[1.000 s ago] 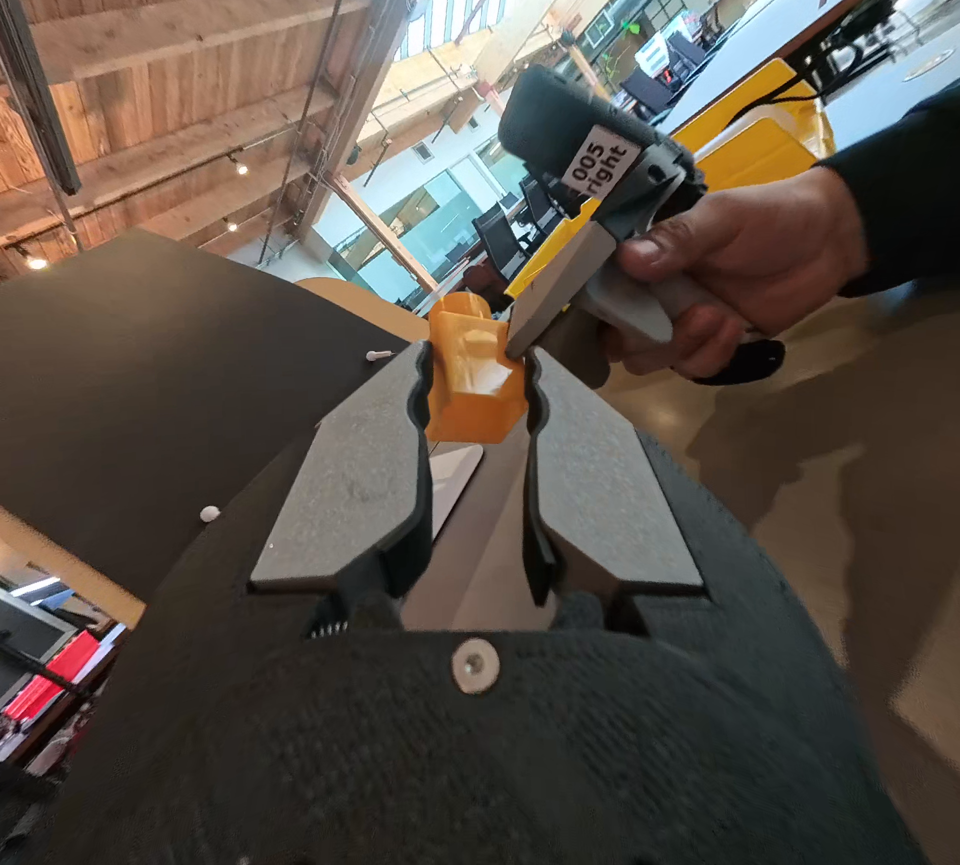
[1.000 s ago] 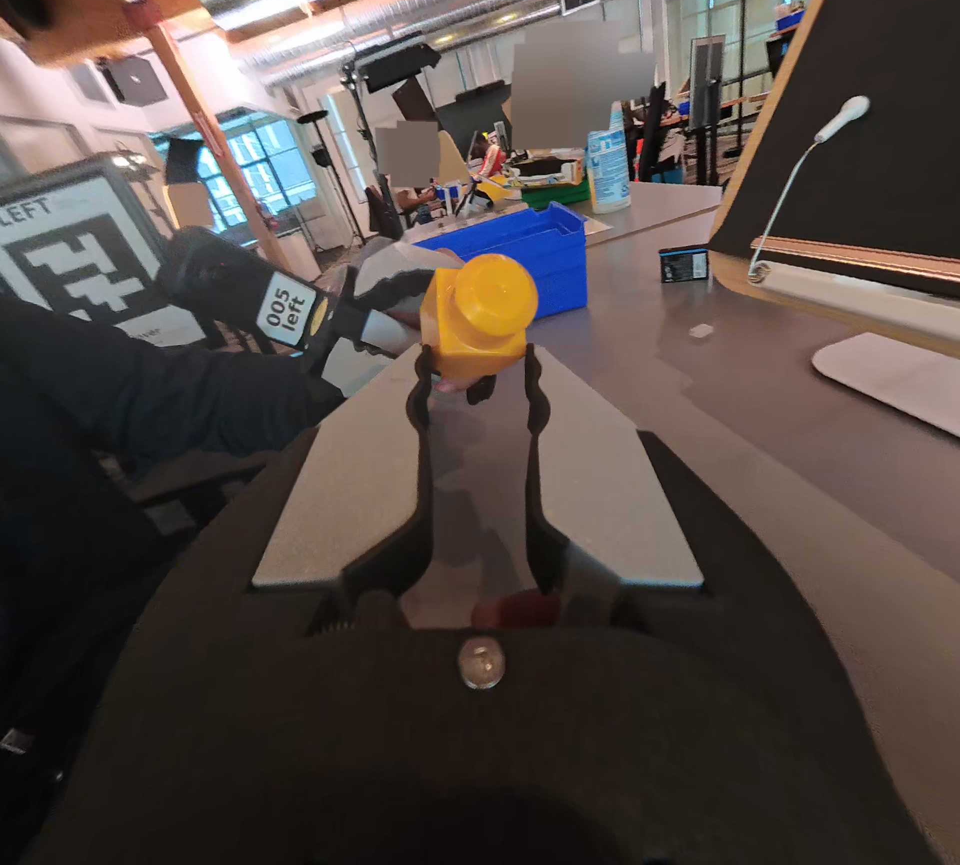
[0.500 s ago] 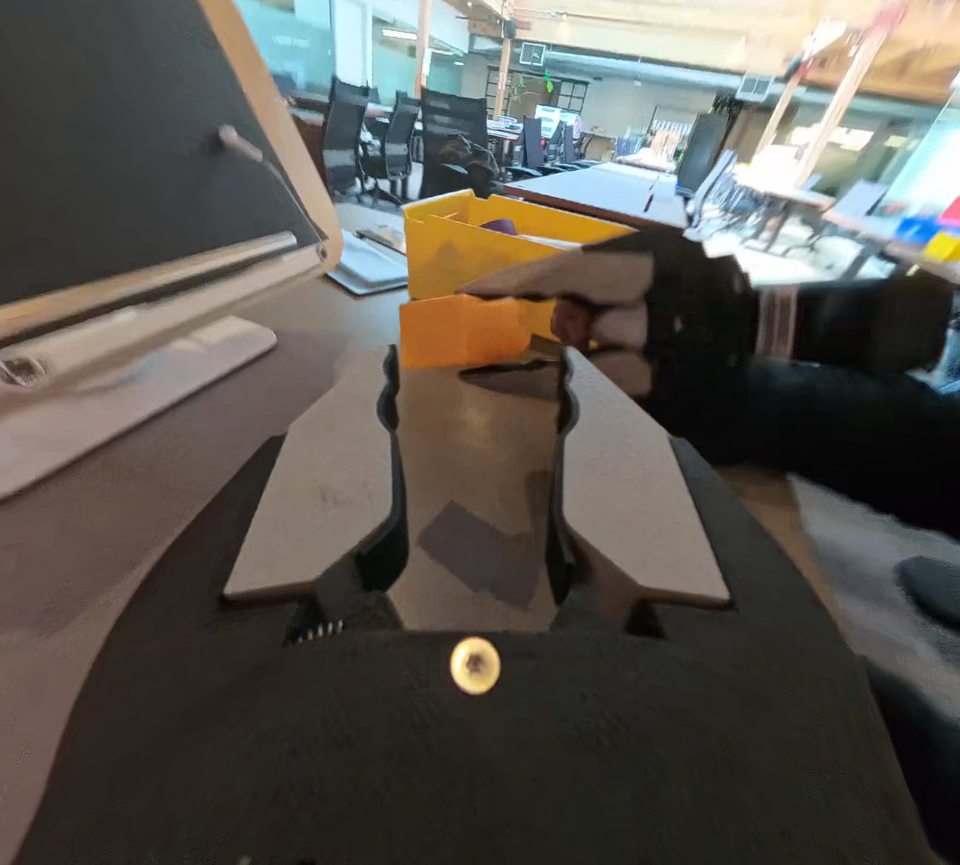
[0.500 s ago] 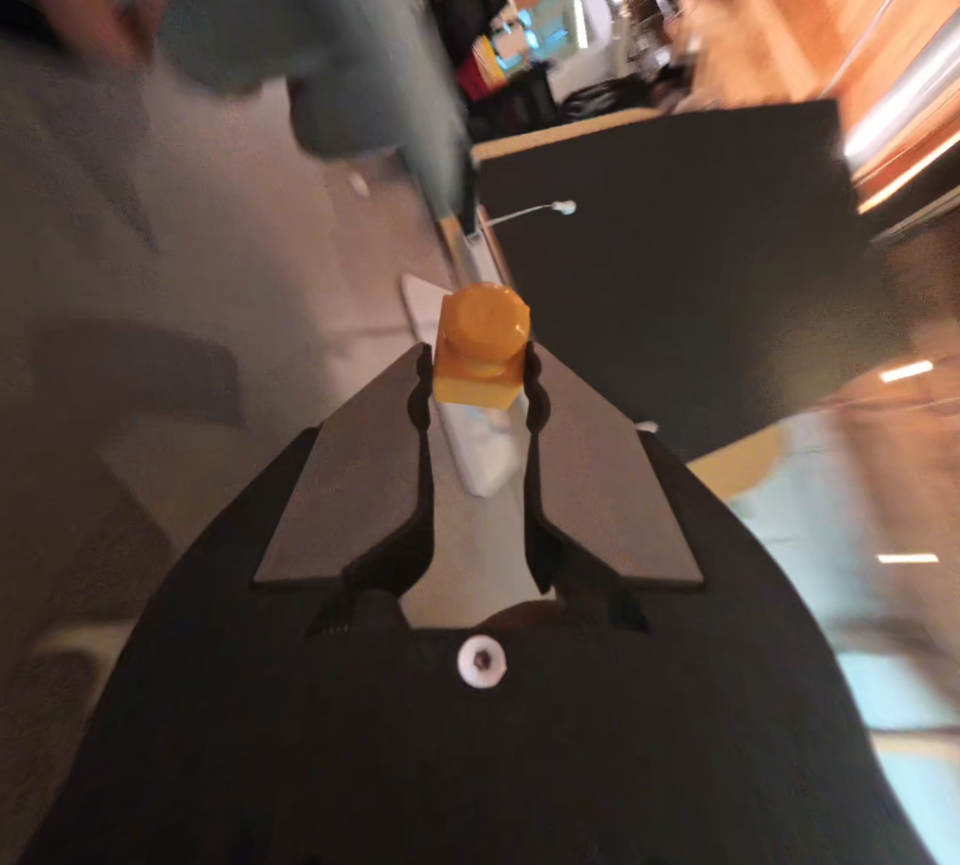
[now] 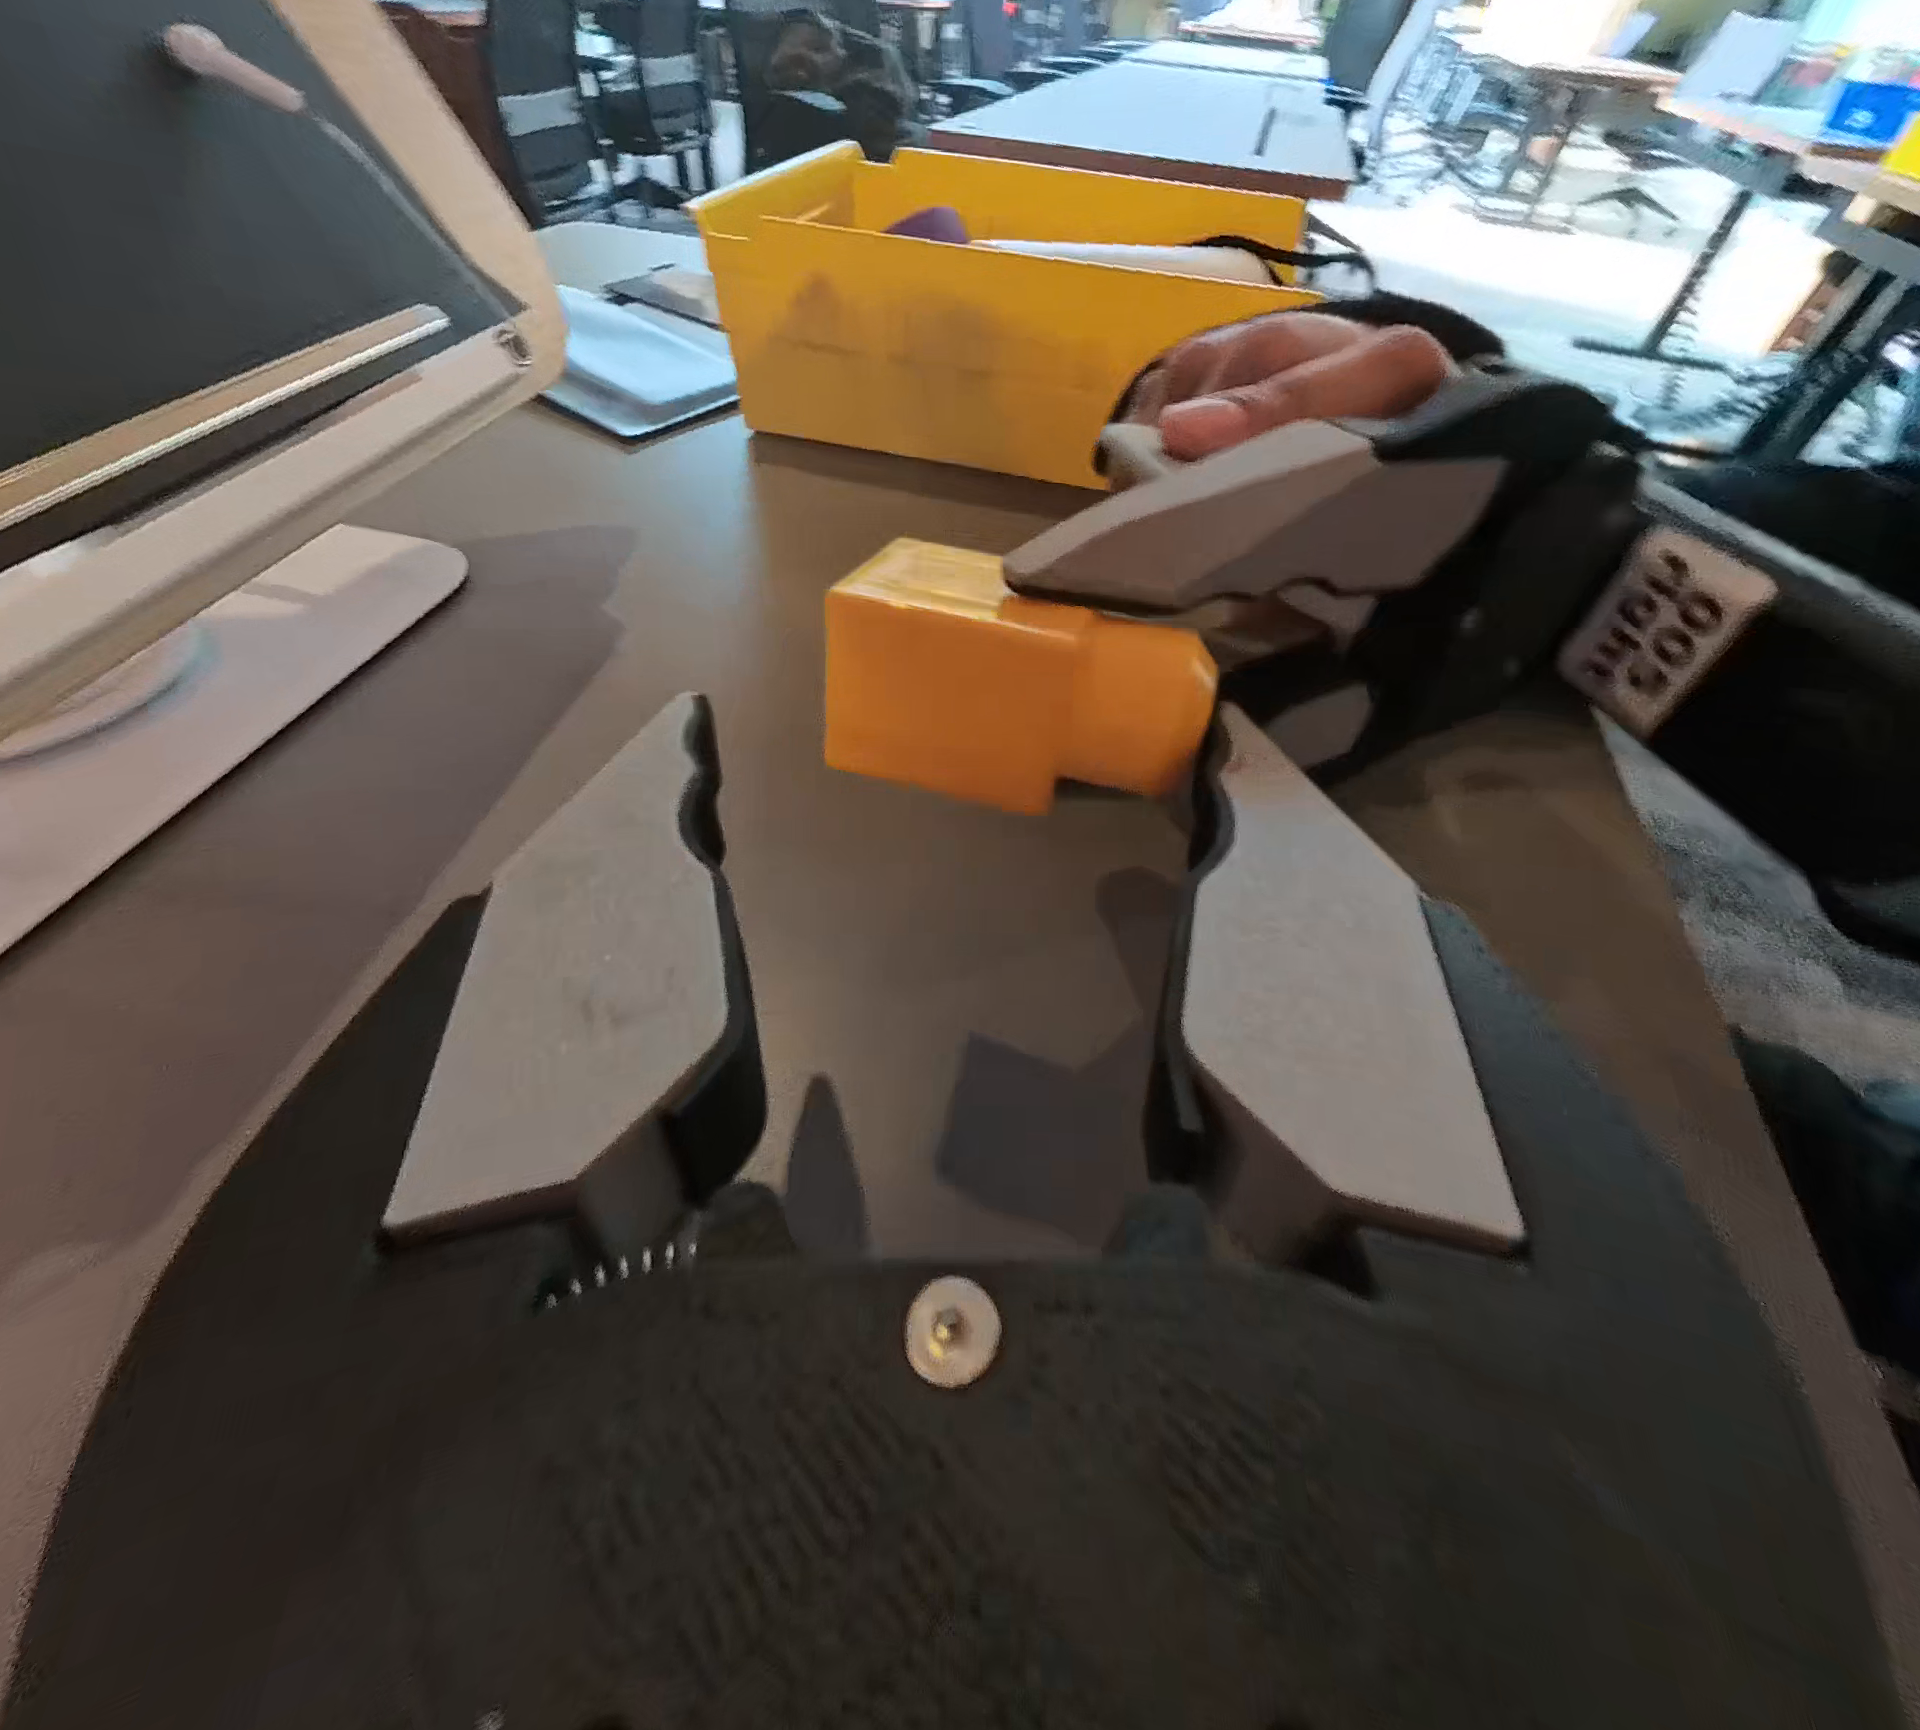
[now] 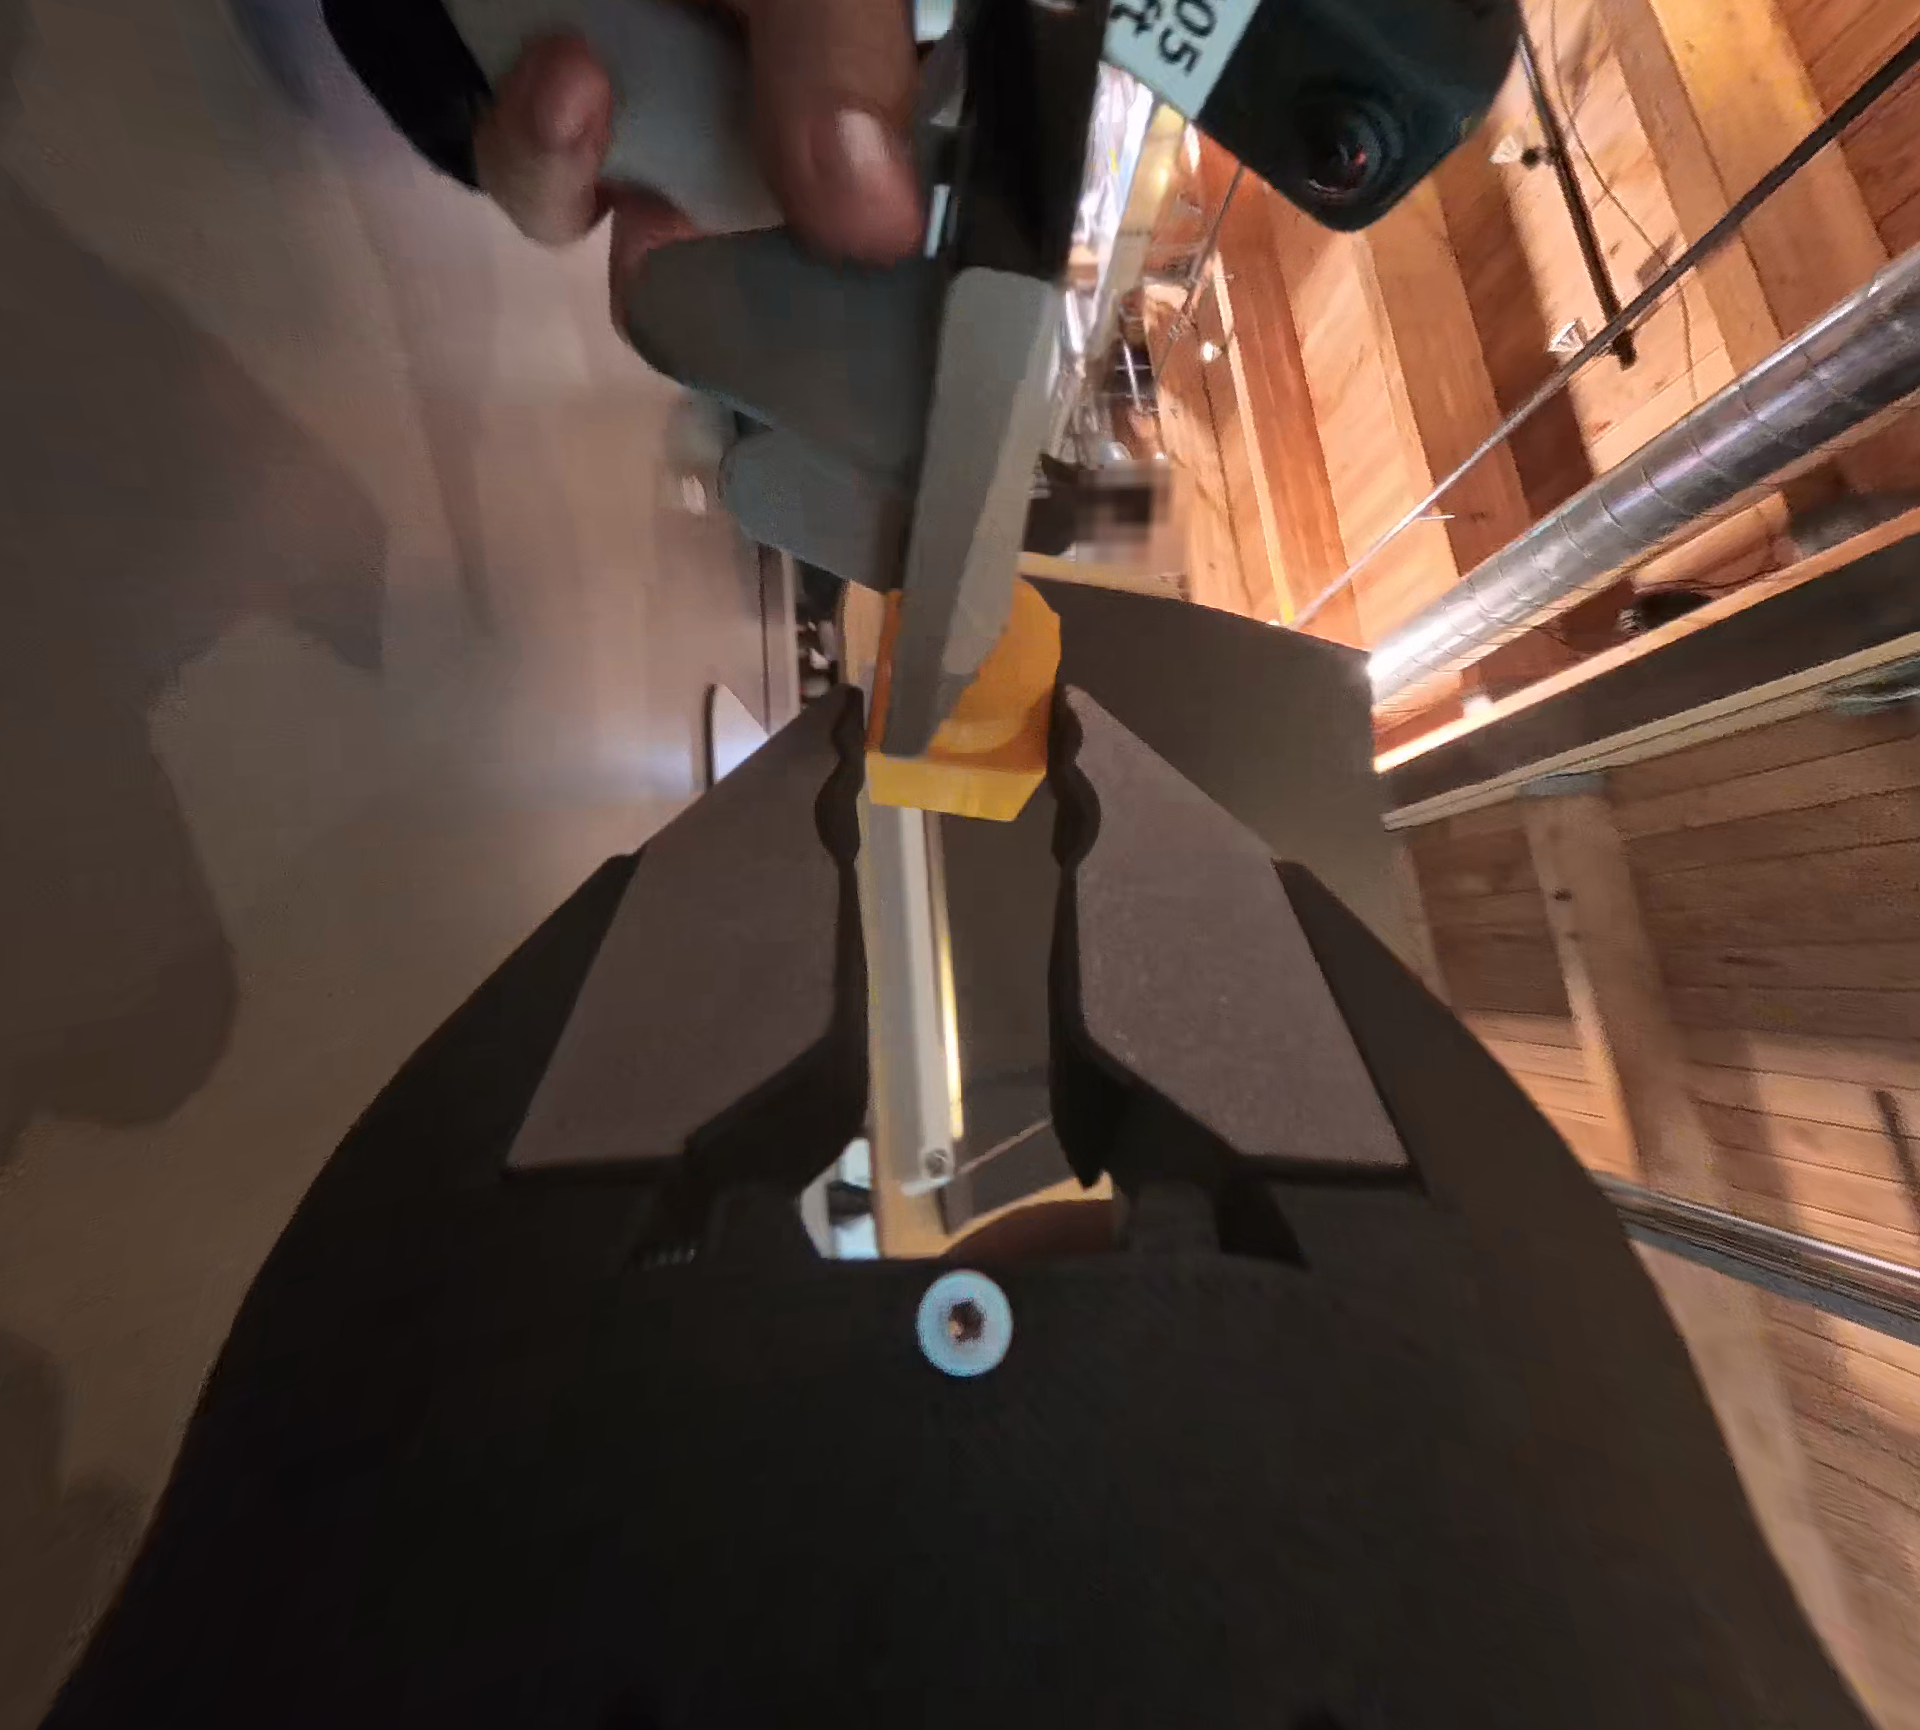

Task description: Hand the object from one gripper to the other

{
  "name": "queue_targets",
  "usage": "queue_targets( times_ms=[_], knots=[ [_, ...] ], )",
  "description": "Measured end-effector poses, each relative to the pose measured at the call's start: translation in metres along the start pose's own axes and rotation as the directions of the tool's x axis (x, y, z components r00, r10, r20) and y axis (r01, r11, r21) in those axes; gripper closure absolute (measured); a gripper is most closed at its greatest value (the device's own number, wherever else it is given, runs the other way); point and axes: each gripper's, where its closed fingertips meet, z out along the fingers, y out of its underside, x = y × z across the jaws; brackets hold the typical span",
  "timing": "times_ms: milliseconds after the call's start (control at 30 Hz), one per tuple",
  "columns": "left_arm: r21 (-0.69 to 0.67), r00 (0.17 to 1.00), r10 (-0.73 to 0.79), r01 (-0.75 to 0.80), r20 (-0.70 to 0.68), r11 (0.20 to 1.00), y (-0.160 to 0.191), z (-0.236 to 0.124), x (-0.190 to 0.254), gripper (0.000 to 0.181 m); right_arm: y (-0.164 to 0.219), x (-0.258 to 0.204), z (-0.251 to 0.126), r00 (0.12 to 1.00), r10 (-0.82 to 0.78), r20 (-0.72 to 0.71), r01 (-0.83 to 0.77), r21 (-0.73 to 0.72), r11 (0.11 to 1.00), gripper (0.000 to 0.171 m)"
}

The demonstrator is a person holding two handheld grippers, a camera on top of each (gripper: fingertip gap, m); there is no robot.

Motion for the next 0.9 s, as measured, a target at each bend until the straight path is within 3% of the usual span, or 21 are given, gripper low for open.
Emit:
queue_targets(
  times_ms=[200,300,400,467,533,667,700,767,900],
  knots=[
    [0.07,0.99,0.035,-0.026,-0.136,0.997,-0.01,-0.003,0.026,0.106,-0.014,-0.007,-0.005,0.993,0.084,0.081,-0.091,0.091,0.992,0.139],
    [0.021,0.992,0.051,-0.048,-0.114,0.999,-0.004,-0.001,0.02,0.112,-0.013,-0.012,-0.003,0.983,0.139,0.119,-0.149,0.077,0.986,0.14],
    [-0.003,0.978,0.208,-0.208,0.012,0.978,-0.002,-0.004,0.004,0.112,0.0,-0.022,-0.001,0.912,0.34,0.229,-0.347,-0.009,0.938,0.132],
    [-0.011,0.926,0.341,-0.344,0.159,0.939,-0.011,-0.012,-0.013,0.112,0.007,-0.037,-0.006,0.72,0.572,0.393,-0.572,-0.129,0.81,0.122],
    [-0.036,0.798,0.544,-0.555,0.259,0.831,-0.021,-0.021,-0.015,0.112,0.005,-0.042,-0.014,0.423,0.75,0.509,-0.772,-0.23,0.592,0.11],
    [-0.111,0.519,0.805,-0.817,0.289,0.566,-0.021,-0.017,0.008,0.112,-0.004,-0.013,-0.024,-0.035,0.799,0.601,-0.938,-0.296,0.182,0.104],
    [-0.126,0.476,0.83,-0.841,0.29,0.526,-0.02,-0.014,0.011,0.112,-0.007,-0.008,-0.027,-0.098,0.777,0.622,-0.944,-0.304,0.125,0.109],
    [-0.123,0.445,0.85,-0.862,0.281,0.492,-0.018,-0.009,0.017,0.112,-0.01,0.003,-0.029,-0.142,0.751,0.645,-0.959,-0.278,0.058,0.115],
    [0.018,0.531,0.804,-0.837,0.267,0.547,-0.026,-0.006,0.041,0.112,-0.019,0.01,-0.026,-0.266,0.701,0.662,-0.951,-0.299,-0.079,0.11]
  ],
)
